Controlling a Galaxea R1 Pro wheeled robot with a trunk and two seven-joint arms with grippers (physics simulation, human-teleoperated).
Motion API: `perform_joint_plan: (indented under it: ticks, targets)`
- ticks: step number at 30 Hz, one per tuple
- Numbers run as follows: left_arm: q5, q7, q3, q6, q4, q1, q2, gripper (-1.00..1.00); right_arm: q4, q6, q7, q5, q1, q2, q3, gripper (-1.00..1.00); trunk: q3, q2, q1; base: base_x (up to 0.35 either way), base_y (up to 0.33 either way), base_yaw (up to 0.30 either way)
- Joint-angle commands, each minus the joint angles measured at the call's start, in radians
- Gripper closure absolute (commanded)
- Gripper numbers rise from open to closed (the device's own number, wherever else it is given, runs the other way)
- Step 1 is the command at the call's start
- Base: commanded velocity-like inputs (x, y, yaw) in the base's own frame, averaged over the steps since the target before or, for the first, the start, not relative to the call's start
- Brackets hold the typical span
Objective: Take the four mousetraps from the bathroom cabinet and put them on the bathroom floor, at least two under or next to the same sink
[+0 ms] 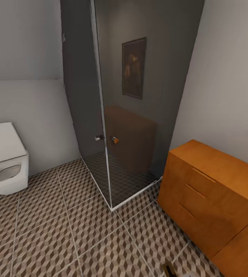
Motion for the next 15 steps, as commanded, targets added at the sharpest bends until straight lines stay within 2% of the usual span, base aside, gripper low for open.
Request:
perform_joint_plan:
  ticks: [1,11,15]
  targets:
    - [0.006,0.001,-0.008,-0.006,0.004,-0.002,-0.001,1.0,0.001,-0.003,-0.003,0.0,-0.001,0.001,0.003,1.0,0.0,-0.001,0.0,0.0,0.0,0.263]
    - [0.006,0.001,-0.008,-0.005,0.004,-0.002,-0.001,1.0,0.001,-0.003,-0.003,0.0,-0.001,0.001,0.003,1.0,0.007,-0.001,0.0,0.0,0.0,0.264]
    - [0.006,0.001,-0.008,-0.005,0.004,-0.002,-0.001,1.0,0.003,-0.002,0.003,0.001,-0.001,-0.001,0.004,1.0,0.008,-0.001,0.0,0.0,0.0,0.117]
